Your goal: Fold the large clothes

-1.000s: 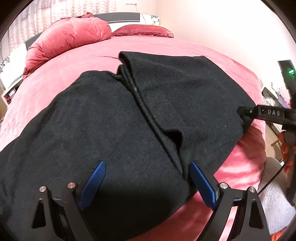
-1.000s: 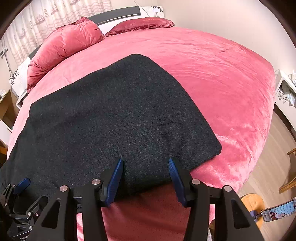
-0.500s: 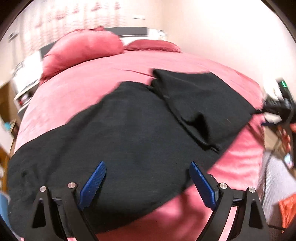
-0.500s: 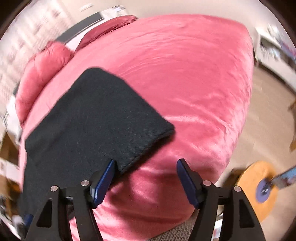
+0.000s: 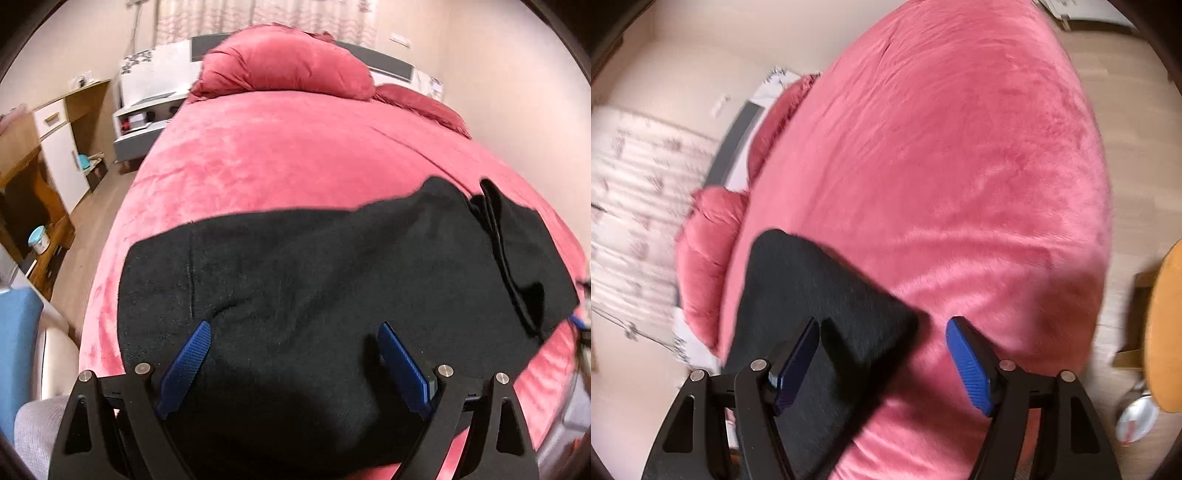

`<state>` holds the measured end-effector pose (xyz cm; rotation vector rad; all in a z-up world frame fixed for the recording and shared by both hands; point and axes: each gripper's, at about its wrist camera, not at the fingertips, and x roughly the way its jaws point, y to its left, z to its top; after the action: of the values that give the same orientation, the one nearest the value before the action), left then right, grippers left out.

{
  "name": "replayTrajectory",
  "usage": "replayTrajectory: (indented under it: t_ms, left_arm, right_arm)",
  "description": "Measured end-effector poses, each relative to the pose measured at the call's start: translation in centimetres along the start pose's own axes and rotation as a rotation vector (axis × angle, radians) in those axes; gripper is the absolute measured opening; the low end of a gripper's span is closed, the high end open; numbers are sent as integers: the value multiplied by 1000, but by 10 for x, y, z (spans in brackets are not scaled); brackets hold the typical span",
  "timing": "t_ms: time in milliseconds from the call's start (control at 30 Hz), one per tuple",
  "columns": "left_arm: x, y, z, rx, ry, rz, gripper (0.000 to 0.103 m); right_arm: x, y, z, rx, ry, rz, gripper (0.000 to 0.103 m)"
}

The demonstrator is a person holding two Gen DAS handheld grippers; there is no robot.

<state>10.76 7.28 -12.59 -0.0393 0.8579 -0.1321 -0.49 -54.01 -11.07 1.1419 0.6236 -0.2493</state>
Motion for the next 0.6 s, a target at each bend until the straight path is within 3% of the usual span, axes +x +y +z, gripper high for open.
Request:
replayTrajectory:
  t_ms: [133, 300, 433, 533, 600]
  left_arm:
    - [-2, -16, -5, 110, -2, 35, 93]
    - [-6, -5, -1, 39, -19, 0, 93]
    - [-6, 7, 5, 1, -46, 51, 93]
    - [15, 19, 8, 29, 7, 214, 95]
    - [21, 42, 9, -52, 50, 169, 95]
  right_arm:
    - [8, 12, -18, -46, 30, 103, 73]
    - [21, 11, -20, -43, -3, 59, 69]
    - [27, 19, -26, -90, -26, -9, 52]
    - [17, 11, -28, -59, -20, -1, 41]
    - [15, 10, -28, -44, -6, -16, 35]
